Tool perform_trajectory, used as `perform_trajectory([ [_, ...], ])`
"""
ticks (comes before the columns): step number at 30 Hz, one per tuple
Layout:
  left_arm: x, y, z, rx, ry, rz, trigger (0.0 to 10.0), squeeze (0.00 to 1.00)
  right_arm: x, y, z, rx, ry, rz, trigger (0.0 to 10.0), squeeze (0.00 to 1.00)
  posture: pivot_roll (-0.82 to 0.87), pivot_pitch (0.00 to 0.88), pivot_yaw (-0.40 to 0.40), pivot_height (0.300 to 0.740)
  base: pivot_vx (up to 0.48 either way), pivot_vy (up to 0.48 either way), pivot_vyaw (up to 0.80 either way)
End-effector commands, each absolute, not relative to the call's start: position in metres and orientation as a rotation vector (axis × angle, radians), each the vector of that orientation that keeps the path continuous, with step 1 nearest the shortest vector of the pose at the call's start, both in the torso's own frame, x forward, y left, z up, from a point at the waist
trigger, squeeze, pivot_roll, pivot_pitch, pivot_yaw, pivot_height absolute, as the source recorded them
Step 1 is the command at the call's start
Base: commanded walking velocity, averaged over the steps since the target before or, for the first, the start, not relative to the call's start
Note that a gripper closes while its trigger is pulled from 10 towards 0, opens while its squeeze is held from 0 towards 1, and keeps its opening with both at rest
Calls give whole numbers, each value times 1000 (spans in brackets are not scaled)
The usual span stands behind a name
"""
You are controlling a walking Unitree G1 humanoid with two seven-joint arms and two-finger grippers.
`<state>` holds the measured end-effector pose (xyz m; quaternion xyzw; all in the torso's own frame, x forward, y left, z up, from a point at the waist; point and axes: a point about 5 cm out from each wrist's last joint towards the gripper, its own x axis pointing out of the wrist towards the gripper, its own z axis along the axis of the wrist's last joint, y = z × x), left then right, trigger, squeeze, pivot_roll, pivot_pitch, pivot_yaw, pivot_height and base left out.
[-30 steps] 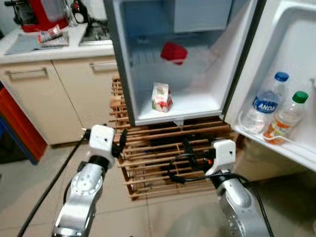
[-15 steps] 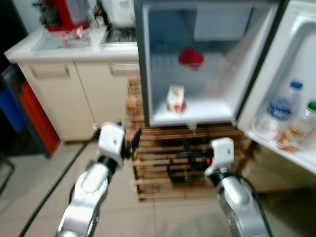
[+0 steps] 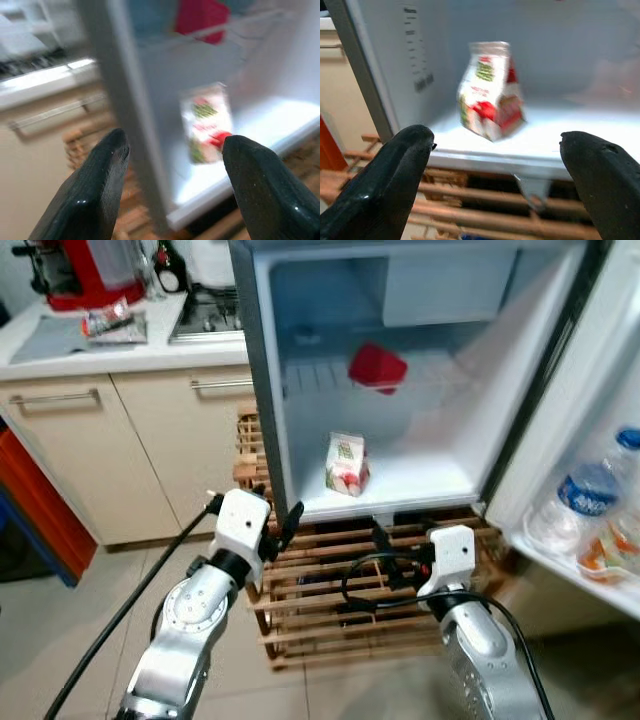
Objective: Restocking fridge
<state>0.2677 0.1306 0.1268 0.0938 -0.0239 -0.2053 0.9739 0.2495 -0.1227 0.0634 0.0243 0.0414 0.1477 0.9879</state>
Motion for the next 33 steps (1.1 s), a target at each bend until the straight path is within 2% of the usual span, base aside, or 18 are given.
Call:
perform_trajectory([
  [1, 274, 142, 145, 209, -96, -444, 10000, 0, 251, -115, 54, 83, 115, 305, 10000, 0, -9, 0, 43, 740, 0, 0, 0],
  [4, 277, 146, 159, 199, -124, -504, 10000, 0, 253, -116, 40, 93, 158, 282, 10000, 0, 47, 14, 47, 740, 0, 0, 0],
  [7, 267, 140, 168, 144, -121, -685, 10000, 0, 266, -120, 28, 38, 182, 202, 10000, 0, 99, 38, 56, 740, 0, 0, 0],
  [9, 267, 140, 168, 144, -121, -685, 10000, 0, 266, -120, 28, 38, 182, 202, 10000, 0, 99, 38, 56, 740, 0, 0, 0],
  [10, 259, 131, 165, 127, -112, -770, 10000, 0, 272, -122, 30, 18, 174, 156, 10000, 0, 97, 53, 56, 740, 0, 0, 0],
  [12, 251, 123, 161, 108, -104, -829, 10000, 0, 276, -122, 33, -5, 160, 123, 10000, 0, 83, 71, 56, 740, 0, 0, 0],
  [14, 236, 102, 145, 34, -42, -949, 10000, 0, 289, -126, 43, -45, 123, 62, 10000, 0, 57, 101, 47, 740, 0, 0, 0],
  [16, 229, 94, 131, -13, 22, -1000, 10000, 0, 300, -128, 47, -59, 108, 46, 10000, 0, 50, 114, 45, 740, 0, 0, 0],
  [26, 201, 113, 126, -67, 128, -986, 10000, 0, 314, -112, 48, -20, 115, 40, 10000, 0, 90, 207, 32, 740, 0, 0, 0],
  [33, 192, 116, 129, -79, 130, -926, 10000, 0, 315, -107, 45, -38, 130, 16, 10000, 0, 126, 254, 31, 740, 0, 0, 0],
])
